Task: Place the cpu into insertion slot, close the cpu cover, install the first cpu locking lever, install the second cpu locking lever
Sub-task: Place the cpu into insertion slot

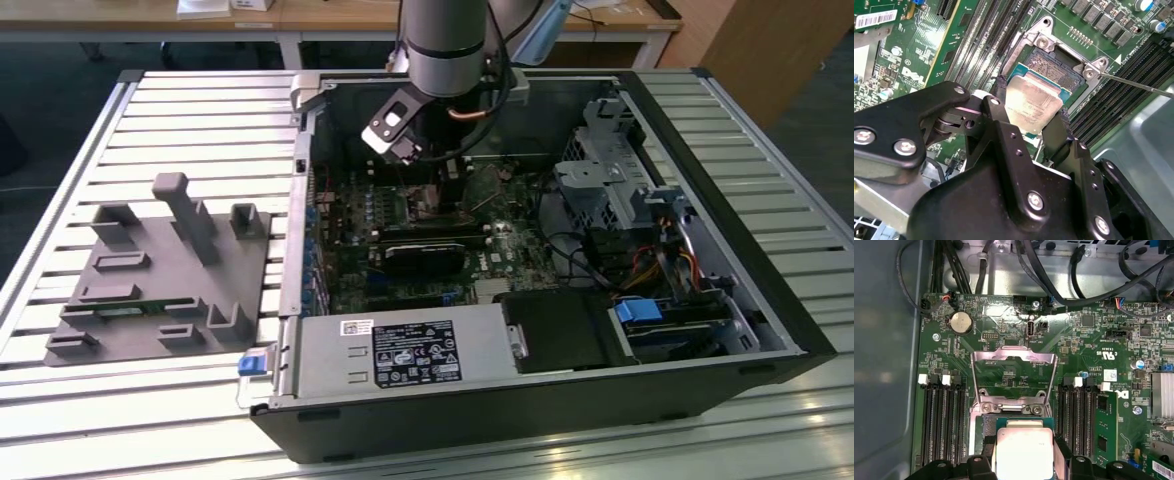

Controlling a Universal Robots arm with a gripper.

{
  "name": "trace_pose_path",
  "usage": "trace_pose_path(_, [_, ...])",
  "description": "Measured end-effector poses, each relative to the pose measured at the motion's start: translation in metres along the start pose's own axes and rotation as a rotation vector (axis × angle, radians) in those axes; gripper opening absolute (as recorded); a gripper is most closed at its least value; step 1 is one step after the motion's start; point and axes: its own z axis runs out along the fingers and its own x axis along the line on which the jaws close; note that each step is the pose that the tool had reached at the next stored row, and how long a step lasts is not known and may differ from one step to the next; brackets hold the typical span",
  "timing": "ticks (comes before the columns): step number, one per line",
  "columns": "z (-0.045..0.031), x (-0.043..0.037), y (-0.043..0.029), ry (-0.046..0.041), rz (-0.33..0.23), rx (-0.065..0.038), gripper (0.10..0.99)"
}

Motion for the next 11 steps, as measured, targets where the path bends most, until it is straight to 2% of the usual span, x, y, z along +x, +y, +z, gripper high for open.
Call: trace_pose_path(11, [0.0024, 0.0034, -0.0010, 0.0001, 0.000, 0.000, 0.537])
